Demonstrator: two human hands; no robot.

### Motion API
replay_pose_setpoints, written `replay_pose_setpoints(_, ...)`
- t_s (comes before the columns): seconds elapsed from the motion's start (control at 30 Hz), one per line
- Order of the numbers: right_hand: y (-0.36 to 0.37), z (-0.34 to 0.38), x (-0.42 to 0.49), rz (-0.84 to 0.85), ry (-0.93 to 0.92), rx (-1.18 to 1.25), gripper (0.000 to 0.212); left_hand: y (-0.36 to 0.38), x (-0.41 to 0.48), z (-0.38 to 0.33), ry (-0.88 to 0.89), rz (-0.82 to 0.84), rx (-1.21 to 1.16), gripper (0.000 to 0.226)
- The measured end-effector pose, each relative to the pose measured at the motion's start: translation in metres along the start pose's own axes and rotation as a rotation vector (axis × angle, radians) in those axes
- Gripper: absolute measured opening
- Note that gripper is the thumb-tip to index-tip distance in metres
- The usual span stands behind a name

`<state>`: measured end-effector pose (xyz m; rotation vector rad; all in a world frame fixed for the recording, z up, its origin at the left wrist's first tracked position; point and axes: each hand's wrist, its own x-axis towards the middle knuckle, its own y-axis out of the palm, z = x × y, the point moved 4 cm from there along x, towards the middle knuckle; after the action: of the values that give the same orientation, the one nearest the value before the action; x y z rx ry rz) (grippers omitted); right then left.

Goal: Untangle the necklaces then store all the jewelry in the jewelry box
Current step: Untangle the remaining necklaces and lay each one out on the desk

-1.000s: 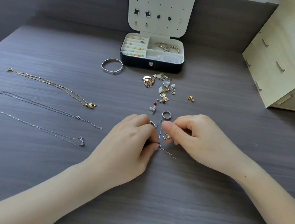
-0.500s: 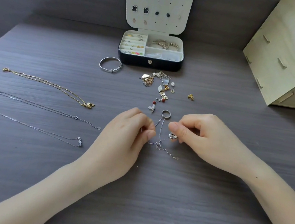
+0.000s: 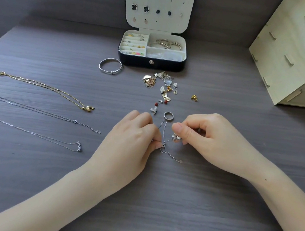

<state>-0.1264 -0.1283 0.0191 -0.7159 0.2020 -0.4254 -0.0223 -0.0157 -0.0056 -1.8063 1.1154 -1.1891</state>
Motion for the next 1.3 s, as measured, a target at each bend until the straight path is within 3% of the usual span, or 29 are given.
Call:
replay_pose_setpoints(0.43,-0.002,-0.001,-0.001,0.0,0.015,-0.002,0.038,-0.002,-0.001,0.005,-0.031,-0.052,-0.023,0.026)
replay_pose_setpoints(0.77,-0.001,-0.001,0.0,0.009,0.001,0.02,0.038,-0.004,0.002,0.007,-0.132,-0.021,-0.311,0.03)
replay_pose_setpoints(0.9,0.001,0.001,-0.003,0.02,-0.01,0.04,0.038,-0.002,0.005,0.006,-0.118,-0.015,-0.313,0.012)
replay_pose_setpoints(1.13,0.022,0.005,-0.011,-0.038,-0.143,-0.195,0.046,-0.001,0.008,0.007,-0.164,0.019,-0.365,0.006)
replay_pose_setpoints(1.3,0.025,0.005,-0.011,-0.047,-0.174,-0.254,0.043,-0.006,0.009,0.008,-0.201,0.058,-0.427,0.021)
